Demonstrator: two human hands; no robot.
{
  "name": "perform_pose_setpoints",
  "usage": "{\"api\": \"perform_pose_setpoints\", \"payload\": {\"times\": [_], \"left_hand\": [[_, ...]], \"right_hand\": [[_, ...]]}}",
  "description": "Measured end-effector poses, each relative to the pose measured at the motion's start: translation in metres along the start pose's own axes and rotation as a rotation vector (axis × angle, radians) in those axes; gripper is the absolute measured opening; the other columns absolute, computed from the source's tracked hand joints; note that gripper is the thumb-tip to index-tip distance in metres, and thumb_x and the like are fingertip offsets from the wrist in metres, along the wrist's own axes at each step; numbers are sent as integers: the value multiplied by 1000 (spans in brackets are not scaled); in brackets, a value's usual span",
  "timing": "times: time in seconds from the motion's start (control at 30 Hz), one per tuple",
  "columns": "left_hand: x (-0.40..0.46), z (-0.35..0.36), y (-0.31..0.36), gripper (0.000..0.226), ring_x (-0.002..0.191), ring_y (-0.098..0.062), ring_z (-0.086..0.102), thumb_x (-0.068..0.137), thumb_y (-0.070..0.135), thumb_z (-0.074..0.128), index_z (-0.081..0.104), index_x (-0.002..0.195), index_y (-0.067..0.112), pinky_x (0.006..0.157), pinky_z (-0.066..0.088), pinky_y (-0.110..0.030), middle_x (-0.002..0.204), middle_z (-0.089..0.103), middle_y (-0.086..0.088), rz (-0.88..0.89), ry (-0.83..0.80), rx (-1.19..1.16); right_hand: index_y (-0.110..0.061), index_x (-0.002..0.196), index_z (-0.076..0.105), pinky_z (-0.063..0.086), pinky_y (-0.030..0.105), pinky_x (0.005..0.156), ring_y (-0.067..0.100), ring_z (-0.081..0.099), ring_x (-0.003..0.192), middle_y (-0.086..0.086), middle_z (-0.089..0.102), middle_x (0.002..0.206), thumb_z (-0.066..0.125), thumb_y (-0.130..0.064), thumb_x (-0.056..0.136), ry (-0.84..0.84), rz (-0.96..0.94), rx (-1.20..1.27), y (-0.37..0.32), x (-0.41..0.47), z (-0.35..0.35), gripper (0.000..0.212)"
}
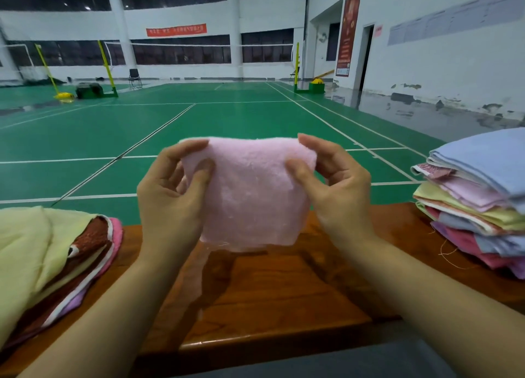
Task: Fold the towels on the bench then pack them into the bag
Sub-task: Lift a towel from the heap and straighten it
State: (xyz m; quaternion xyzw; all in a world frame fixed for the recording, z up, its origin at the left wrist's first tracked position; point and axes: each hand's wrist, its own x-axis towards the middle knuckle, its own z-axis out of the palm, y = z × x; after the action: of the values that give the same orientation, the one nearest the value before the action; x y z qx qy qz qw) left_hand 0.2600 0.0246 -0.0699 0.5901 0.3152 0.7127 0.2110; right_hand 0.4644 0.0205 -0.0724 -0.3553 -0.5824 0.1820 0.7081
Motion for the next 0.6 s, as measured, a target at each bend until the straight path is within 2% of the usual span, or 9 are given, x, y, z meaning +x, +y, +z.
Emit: {"api": "perform_pose_setpoints", "payload": {"times": [0.17, 0.27, 0.3, 0.33, 0.4, 0.43, 0.5, 0.53, 0.6], "left_hand": [[2, 1, 8, 46, 113, -7, 67, 98, 10, 63, 56, 136, 36, 94, 58, -35, 125, 61, 33, -4, -114, 54], [1, -1, -5, 55, 129, -24, 58, 103, 22, 58, 41, 148, 49, 103, 51, -54, 146, 46, 28, -16, -197, 204], [1, -1, -9, 57, 136, -19, 51, 104, 24, 56, 36, 150, 50, 108, 47, -53, 150, 39, 33, -31, -217, 251], [1, -1, -11, 60, 137, -3, 45, 104, 24, 54, 31, 153, 49, 112, 45, -45, 152, 31, 37, -55, -233, 290], [0, 0, -11, 64, 124, 21, 38, 104, 21, 53, 25, 155, 47, 110, 42, -25, 152, 25, 32, -144, -267, 330], [0, 0, -12, 66, 128, 18, 35, 104, 22, 54, 23, 155, 49, 113, 39, -27, 155, 26, 27, -195, -291, 348], [3, -1, -11, 73, 143, -5, 34, 103, 24, 57, 17, 154, 57, 117, 36, -41, 161, 29, 12, -340, -355, 377], [6, -2, -10, 77, 143, -16, 40, 102, 25, 59, 13, 153, 60, 115, 39, -45, 161, 30, 7, -438, -395, 359], [8, -5, -9, 87, 124, -21, 58, 100, 22, 63, 6, 152, 62, 105, 49, -45, 151, 33, 8, -642, -516, 295]], "right_hand": [[-29, 140, 52, 53, 45, 104, 15, 58, 129, -8, 55, 142, 79, -14, 88, -118, 10, 68, 1, -2, -1, 60], [-31, 147, 46, 46, 45, 111, 12, 48, 139, -11, 47, 150, 79, -18, 89, -155, 68, 21, 7, -3, -2, 68], [-30, 147, 45, 44, 42, 113, 9, 46, 140, -11, 46, 151, 80, -20, 88, -159, 100, -28, 10, -1, -2, 70], [-30, 148, 44, 43, 40, 115, 8, 45, 139, -10, 46, 151, 81, -21, 87, -162, 142, -89, 14, 0, -2, 72], [-31, 145, 46, 43, 41, 114, 10, 48, 136, -9, 50, 147, 84, -21, 84, -164, 257, -171, 22, 1, -1, 73], [-32, 142, 48, 46, 43, 111, 12, 53, 131, -7, 53, 143, 85, -21, 82, -156, 329, -175, 26, 1, 1, 71], [-31, 135, 52, 55, 45, 99, 18, 64, 116, 0, 60, 133, 86, -16, 80, -140, 514, -113, 31, -1, 3, 66], [-28, 133, 52, 59, 44, 92, 22, 68, 109, 5, 62, 130, 86, -13, 80, -147, 631, -61, 33, 0, 2, 65], [-21, 136, 50, 61, 41, 83, 27, 71, 100, 12, 63, 125, 85, -10, 80, -217, 821, -34, 35, 0, -2, 67]]}}
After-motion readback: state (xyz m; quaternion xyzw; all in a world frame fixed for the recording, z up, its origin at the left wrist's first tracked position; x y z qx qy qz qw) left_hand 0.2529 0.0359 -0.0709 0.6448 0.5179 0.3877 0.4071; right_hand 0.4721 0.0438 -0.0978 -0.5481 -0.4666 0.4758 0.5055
